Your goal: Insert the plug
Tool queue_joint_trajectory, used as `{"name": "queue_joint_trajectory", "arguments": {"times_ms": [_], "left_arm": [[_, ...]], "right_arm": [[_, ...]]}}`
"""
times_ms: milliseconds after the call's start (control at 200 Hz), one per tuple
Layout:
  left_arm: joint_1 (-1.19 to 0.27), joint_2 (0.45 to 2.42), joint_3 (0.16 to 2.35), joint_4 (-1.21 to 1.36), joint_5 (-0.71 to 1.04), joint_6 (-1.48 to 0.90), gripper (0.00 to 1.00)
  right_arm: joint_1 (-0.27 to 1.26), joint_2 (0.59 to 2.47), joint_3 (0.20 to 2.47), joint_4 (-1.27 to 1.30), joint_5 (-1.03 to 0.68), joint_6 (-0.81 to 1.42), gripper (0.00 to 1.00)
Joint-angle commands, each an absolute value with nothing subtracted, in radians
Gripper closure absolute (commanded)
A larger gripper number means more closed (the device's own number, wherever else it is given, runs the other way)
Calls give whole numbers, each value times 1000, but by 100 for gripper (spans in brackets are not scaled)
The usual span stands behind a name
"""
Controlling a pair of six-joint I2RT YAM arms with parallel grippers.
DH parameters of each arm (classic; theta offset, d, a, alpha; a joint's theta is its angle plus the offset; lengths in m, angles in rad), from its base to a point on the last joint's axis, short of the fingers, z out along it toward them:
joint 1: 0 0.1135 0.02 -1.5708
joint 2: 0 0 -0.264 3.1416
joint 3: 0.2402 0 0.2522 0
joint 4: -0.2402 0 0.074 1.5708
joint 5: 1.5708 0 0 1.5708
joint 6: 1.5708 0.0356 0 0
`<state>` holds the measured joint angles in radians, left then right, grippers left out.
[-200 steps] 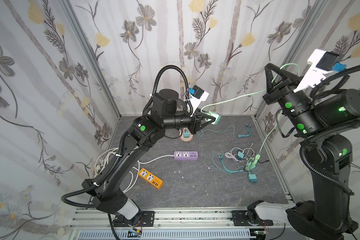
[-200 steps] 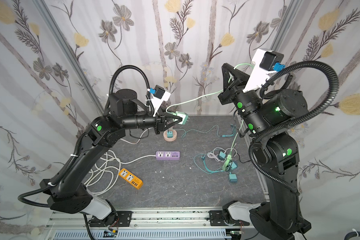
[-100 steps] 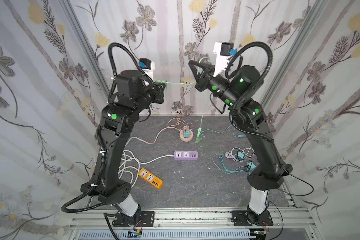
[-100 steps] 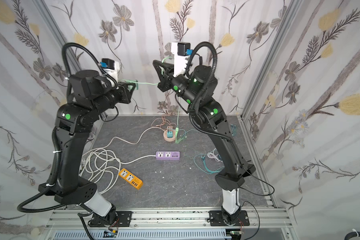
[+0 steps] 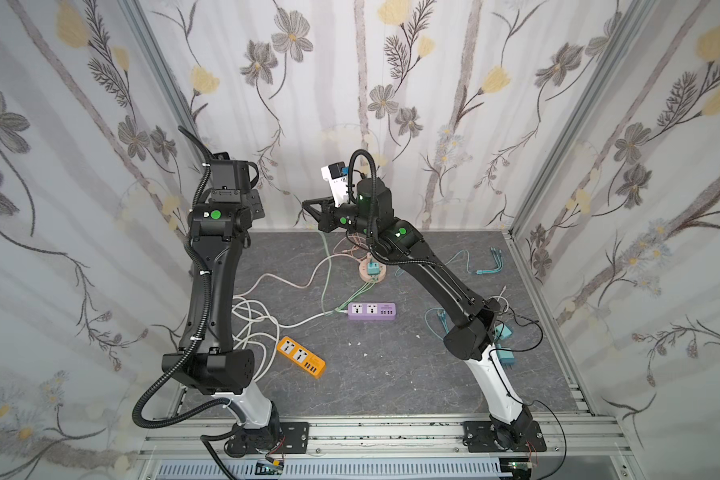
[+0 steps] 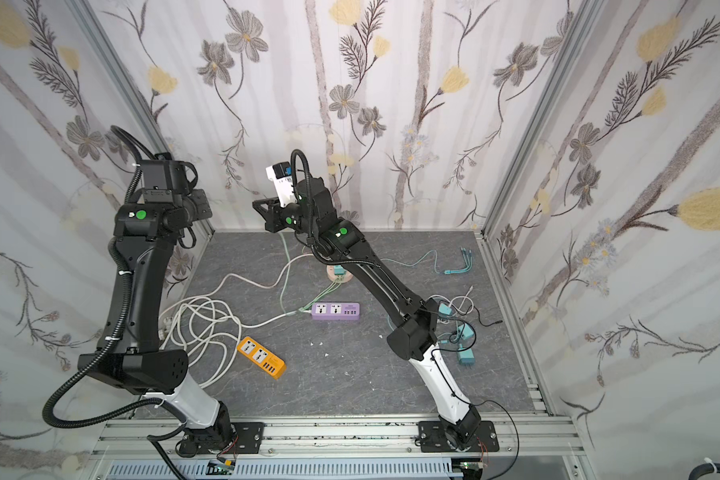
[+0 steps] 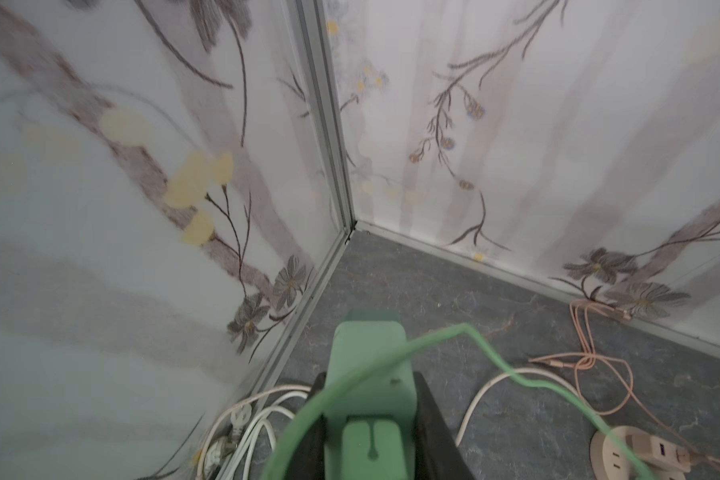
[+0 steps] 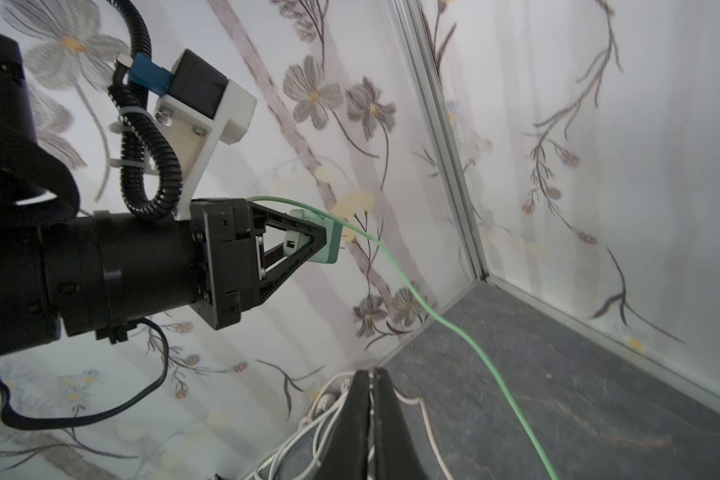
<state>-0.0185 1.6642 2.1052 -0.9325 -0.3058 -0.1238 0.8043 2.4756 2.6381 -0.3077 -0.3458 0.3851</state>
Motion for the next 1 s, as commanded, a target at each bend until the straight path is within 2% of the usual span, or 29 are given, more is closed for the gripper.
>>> {"name": "queue_joint_trajectory", "arguments": {"times_ms": [0, 170, 195, 285, 325, 420, 515, 590, 739, 814, 909, 994], "left_arm": [[-8, 1623, 2072, -861, -224, -171, 100], [1, 1596, 2120, -859, -195, -171, 100], [9, 1602, 2140, -873, -204, -176, 100], [75, 1642, 2228, -926, -238, -195, 100], [128, 1667, 2276, -943, -230, -211, 100], [267, 1769, 2499, -1033, -204, -247, 100], [367, 1913, 2865, -1152, -202, -250, 100], [401, 1933, 2933, -1144, -210, -241, 100], [407, 1782, 2601, -988, -263, -285, 100], [407, 1749, 2506, -949, -295, -318, 100], [395, 1764, 2490, -960, -230, -326, 100], [322, 1795, 2511, -1009, -181, -269, 100]], "right_arm": [[798, 2440, 2594, -364, -354, 347, 100], [796, 2387, 2559, -266, -312, 337, 98], [796, 2391, 2559, -260, -315, 339, 91], [797, 2395, 2559, -290, -310, 342, 49], [796, 2392, 2559, -322, -304, 336, 36], [793, 2361, 2528, -395, -294, 299, 16], [788, 2280, 2392, -391, -265, 259, 1], [788, 2202, 2249, -338, -242, 245, 1], [735, 2080, 2028, -250, -210, 265, 1], [719, 2035, 1947, -236, -206, 285, 1], [704, 1990, 1860, -237, -204, 292, 1], [691, 1955, 1795, -242, -186, 297, 1]]}}
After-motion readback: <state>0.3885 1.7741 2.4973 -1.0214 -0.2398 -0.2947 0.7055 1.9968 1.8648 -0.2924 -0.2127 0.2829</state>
